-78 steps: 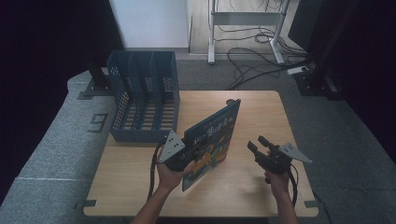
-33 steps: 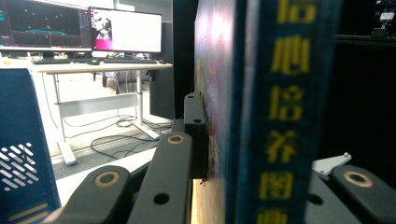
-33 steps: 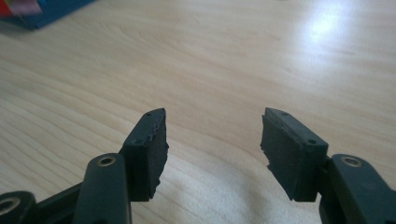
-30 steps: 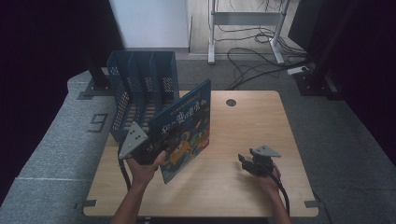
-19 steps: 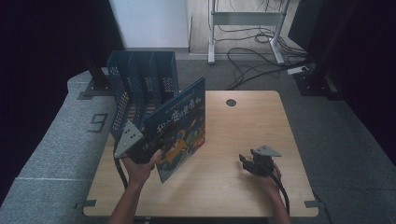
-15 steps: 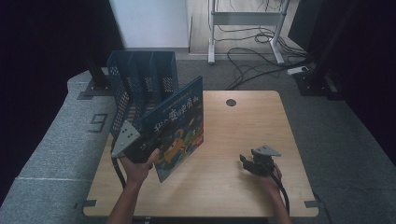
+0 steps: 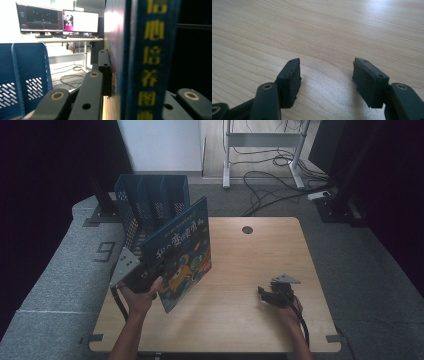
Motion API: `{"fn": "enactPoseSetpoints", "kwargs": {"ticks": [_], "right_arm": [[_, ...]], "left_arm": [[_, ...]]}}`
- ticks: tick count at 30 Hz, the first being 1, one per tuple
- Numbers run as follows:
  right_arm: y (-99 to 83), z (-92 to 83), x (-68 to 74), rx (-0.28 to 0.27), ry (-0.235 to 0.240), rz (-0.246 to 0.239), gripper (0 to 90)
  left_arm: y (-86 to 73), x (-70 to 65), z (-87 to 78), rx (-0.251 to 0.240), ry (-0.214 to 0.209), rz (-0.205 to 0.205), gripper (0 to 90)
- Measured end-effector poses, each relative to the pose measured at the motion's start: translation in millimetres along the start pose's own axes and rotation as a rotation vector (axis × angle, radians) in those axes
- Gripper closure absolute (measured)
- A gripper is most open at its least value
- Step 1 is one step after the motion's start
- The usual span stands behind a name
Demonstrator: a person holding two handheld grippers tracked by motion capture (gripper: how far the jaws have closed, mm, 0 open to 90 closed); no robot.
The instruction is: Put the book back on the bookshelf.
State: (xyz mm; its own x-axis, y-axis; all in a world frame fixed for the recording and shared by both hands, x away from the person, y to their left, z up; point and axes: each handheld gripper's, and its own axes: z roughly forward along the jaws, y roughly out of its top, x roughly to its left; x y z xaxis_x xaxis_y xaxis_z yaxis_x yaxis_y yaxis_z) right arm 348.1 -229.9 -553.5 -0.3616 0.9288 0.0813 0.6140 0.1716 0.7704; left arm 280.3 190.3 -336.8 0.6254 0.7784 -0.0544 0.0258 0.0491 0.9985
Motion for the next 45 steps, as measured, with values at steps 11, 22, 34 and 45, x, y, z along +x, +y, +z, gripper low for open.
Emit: {"fn": "enactPoseSetpoints", "kwargs": {"ticks": [11,22,34,45], "right_arm": [[0.1,0.8,3.6,0.009,-0.039,-0.027,38.5],[0.1,0.9,4.1,0.01,-0.042,-0.03,38.3],[0.1,1.1,4.9,0.012,-0.046,-0.035,38.3],[0.1,1.3,5.6,0.013,-0.05,-0.04,38.2]], "left_arm": [[7.5,8.4,-7.6,-0.016,0.038,-0.009,82.2],[14.0,19.5,-16.0,-0.034,0.078,-0.014,82.2],[19.3,30.0,-28.3,-0.05,0.118,-0.003,82.2],[22.1,37.8,-35.3,-0.068,0.144,0.001,82.1]]}}
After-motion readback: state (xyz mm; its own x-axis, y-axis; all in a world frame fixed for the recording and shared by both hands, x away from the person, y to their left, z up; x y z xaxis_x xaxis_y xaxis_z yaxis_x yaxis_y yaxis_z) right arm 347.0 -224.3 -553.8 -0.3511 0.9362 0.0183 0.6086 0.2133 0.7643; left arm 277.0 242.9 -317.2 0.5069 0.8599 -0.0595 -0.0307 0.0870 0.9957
